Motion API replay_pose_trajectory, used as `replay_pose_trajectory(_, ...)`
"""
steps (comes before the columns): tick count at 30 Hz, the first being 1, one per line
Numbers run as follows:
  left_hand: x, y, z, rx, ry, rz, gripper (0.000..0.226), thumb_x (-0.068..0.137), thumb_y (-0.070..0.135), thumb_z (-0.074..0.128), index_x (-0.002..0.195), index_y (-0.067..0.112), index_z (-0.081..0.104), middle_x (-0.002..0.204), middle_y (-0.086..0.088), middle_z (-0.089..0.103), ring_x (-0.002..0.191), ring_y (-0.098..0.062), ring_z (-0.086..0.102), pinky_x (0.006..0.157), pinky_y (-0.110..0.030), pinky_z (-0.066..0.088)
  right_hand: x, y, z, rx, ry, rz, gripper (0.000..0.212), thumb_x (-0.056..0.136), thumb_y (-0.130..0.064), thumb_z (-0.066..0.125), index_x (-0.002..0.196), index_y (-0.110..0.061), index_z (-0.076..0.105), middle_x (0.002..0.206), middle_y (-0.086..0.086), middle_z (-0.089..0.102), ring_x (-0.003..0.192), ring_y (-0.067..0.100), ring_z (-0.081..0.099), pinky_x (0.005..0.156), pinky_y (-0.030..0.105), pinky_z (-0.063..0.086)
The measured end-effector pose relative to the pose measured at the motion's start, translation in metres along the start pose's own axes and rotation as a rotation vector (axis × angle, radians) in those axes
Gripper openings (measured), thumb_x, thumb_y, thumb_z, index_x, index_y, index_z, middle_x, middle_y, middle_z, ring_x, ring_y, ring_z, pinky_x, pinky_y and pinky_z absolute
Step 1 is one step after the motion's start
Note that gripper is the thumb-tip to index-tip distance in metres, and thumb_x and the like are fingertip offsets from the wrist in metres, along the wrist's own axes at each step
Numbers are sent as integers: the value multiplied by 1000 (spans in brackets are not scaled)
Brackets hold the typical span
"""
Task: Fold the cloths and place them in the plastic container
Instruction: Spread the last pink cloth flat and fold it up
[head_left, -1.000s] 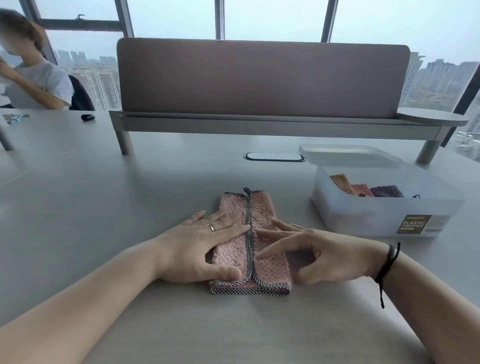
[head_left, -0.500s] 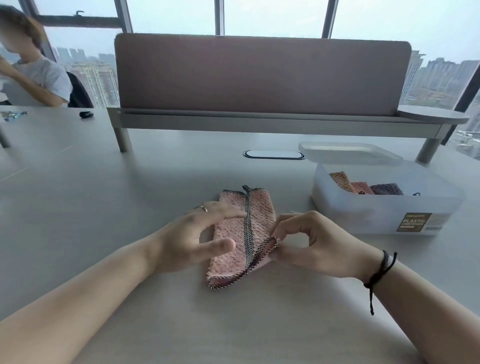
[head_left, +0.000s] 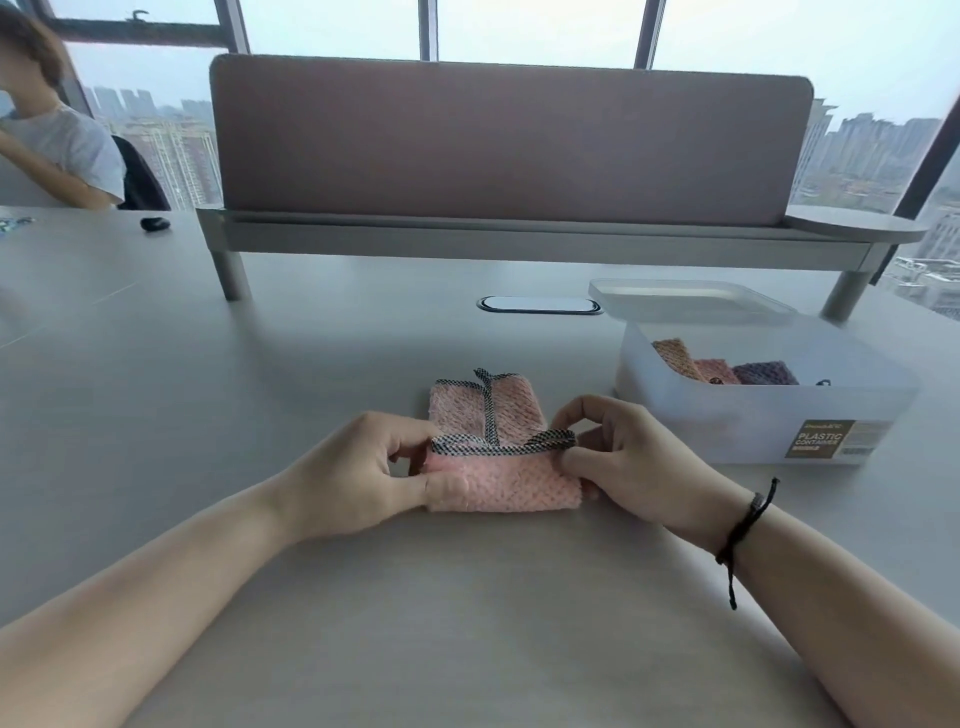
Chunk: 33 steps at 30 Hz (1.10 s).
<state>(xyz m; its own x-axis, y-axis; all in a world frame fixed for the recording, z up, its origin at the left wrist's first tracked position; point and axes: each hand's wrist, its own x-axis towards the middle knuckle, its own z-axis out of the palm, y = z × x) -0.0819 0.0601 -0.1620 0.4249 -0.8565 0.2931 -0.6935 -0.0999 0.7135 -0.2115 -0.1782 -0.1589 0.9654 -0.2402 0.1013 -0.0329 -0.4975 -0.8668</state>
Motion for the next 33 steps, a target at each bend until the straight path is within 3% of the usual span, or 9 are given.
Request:
replay_pose_trajectory(3,2,-7,3,-21,41,-43,43,86,52,66,75,10,65,64,10,54,62,-4,44,57,-26,40,1,0,2,-11,-14,-29,24,84,-12,70,99,-29,63,53,-3,56,52,18,43,52,28,32)
replay_pose_trajectory(7,3,-13,3,-110,57,-95,43,84,51,65,97,12,74,92,-11,76,84,-17,69,79,-50,57,0,-1,2,-100,-33,-65,26,79,-24,81,101,-27,66,49,-9,52,47,9,38,49,22,31)
replay_pose_trajectory(10,3,-12,4,-142,68,-120,37,84,48,70,109,22,75,96,-4,78,93,-26,74,86,-42,58,-1,-3,3,-162,-32,-82,24,77,-27,83,97,-25,70,47,-12,51,45,4,38,50,20,31)
replay_pose_trajectory(12,4,-15,5,-74,111,-146,29,85,41,75,110,28,74,81,0,78,72,-20,71,75,-31,56,-1,-3,3,-180,-33,-84,24,76,-28,84,96,-25,70,48,-11,51,45,3,39,50,20,32)
replay_pose_trajectory(14,5,-15,7,-3,160,-144,22,85,29,77,106,29,73,58,7,64,52,-10,49,58,-25,42,0,-2,4,-178,-33,-93,26,76,-29,84,97,-26,70,49,-10,52,46,5,40,51,22,32)
replay_pose_trajectory(17,4,-15,7,56,140,-135,17,84,21,78,100,27,74,48,12,47,49,-3,34,51,-21,32,0,-1,6,-183,-24,-118,29,75,-30,85,99,-28,68,53,-8,54,48,6,43,53,25,34)
replay_pose_trajectory(21,0,-12,4,94,49,-87,5,85,27,78,87,24,74,51,9,47,51,-4,34,49,-25,30,-1,-3,7,-219,-40,-134,29,74,-28,86,98,-26,70,53,-11,53,49,2,43,51,17,34)
replay_pose_trajectory(28,3,-12,7,151,123,-69,27,81,32,80,107,30,73,60,13,47,54,-3,43,54,-15,35,1,0,6,-246,-1,-129,33,75,-31,85,104,-29,68,57,-12,53,50,1,45,53,15,35)
replay_pose_trajectory(33,3,-10,2,392,245,73,33,78,46,77,108,34,69,76,13,56,69,-7,55,67,-18,44,-1,-2,7,-348,45,-118,39,70,-36,86,105,-36,68,86,-8,61,58,1,52,59,14,41)
